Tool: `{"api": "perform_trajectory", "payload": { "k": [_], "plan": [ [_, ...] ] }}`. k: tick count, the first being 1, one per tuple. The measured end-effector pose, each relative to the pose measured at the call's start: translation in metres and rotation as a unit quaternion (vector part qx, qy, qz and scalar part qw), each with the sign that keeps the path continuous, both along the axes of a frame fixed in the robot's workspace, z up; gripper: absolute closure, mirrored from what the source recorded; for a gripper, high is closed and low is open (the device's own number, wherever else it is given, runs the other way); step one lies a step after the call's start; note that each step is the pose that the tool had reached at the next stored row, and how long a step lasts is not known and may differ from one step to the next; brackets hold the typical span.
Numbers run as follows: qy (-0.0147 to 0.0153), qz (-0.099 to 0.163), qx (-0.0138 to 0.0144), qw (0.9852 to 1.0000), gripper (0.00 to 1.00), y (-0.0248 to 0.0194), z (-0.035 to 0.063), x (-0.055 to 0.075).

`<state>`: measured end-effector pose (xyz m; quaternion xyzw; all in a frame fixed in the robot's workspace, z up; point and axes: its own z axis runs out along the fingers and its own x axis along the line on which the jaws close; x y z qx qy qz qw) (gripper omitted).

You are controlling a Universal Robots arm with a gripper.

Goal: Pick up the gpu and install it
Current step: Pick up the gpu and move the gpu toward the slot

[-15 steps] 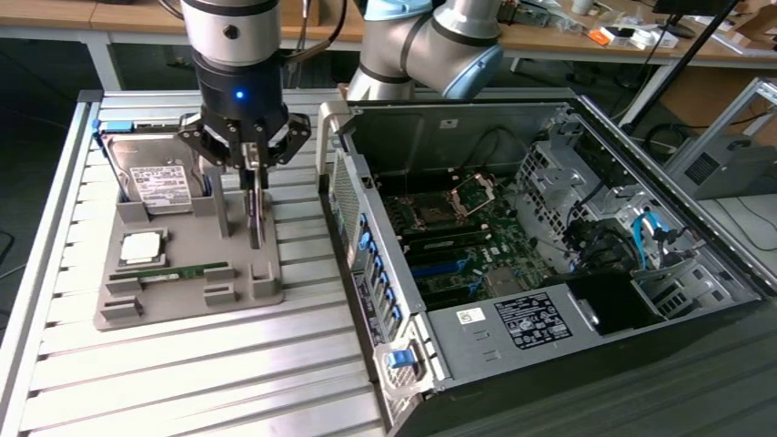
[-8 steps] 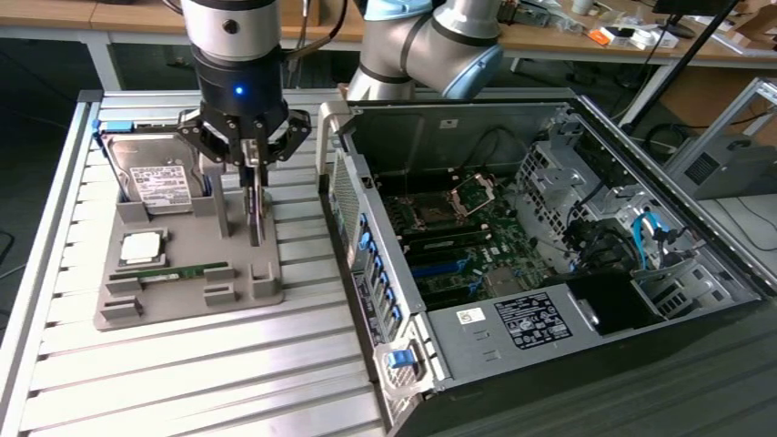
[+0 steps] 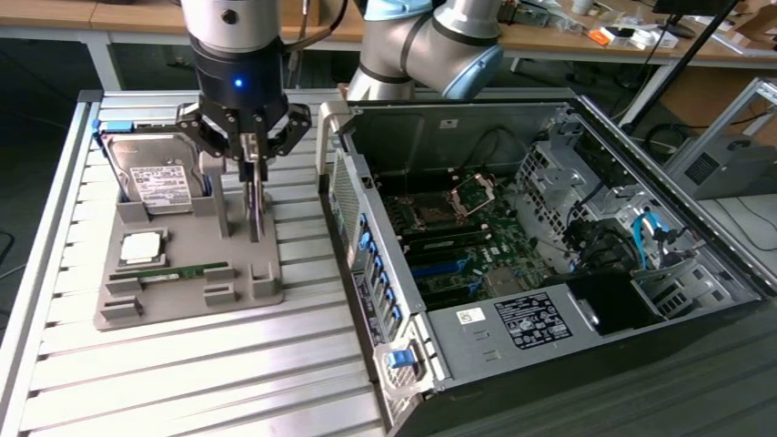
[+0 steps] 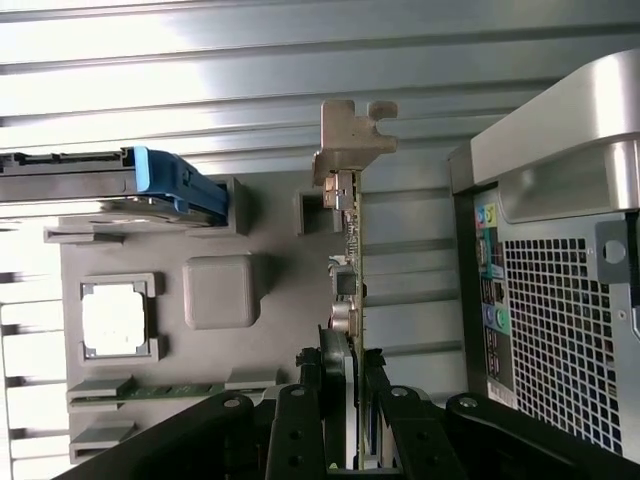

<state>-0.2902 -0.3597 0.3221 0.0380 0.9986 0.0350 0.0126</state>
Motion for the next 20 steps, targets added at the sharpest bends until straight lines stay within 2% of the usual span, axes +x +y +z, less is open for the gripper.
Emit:
{"api": "perform_trajectory", "payload": {
  "k": [20],
  "plan": [
    [0.0000,0.000,0.0036,1.0000,0.73,0.0000,0.0245,0.000]
  ]
}}
